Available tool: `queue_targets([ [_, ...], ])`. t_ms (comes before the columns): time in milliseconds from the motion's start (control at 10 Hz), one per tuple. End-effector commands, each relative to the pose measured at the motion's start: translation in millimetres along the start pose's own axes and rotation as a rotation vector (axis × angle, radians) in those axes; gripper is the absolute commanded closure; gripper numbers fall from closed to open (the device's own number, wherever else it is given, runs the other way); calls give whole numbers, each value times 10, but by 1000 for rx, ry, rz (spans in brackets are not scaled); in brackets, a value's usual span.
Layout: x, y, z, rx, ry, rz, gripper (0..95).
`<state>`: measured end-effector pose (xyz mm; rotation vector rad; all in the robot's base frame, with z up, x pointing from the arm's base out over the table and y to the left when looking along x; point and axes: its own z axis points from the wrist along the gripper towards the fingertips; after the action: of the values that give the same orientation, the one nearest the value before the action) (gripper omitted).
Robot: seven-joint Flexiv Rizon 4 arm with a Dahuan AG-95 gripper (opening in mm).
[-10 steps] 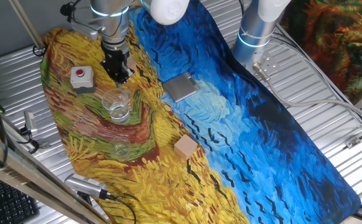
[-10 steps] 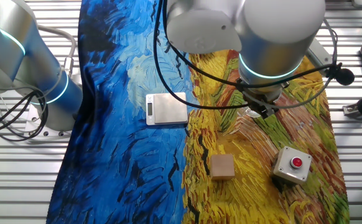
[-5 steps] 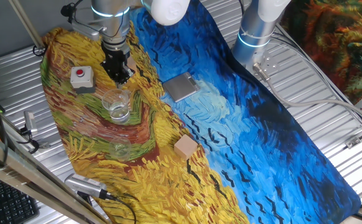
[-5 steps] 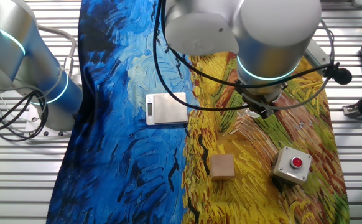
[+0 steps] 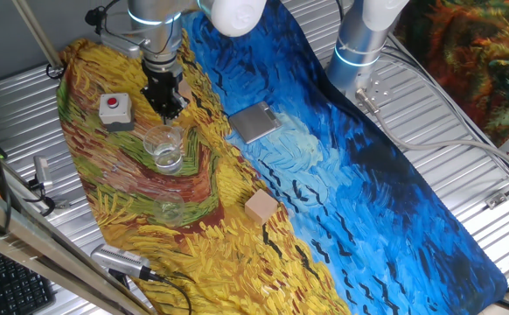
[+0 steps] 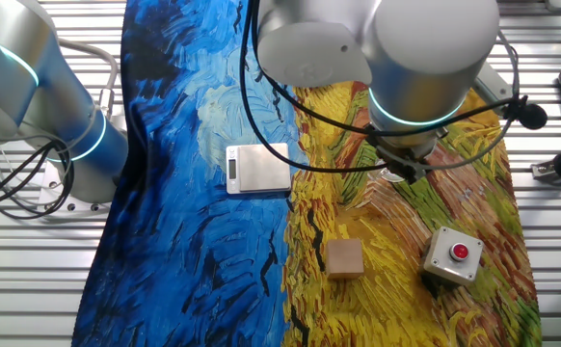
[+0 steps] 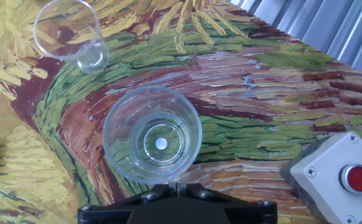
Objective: Pour the water from one cup into another empty cup
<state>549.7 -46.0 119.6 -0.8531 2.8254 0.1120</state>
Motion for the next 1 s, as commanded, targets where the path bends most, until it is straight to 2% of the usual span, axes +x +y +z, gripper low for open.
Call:
queue_targets([
  [100, 0, 1, 1, 2, -3, -8, 570],
  [1000, 10, -3, 129, 14, -34, -8, 570],
])
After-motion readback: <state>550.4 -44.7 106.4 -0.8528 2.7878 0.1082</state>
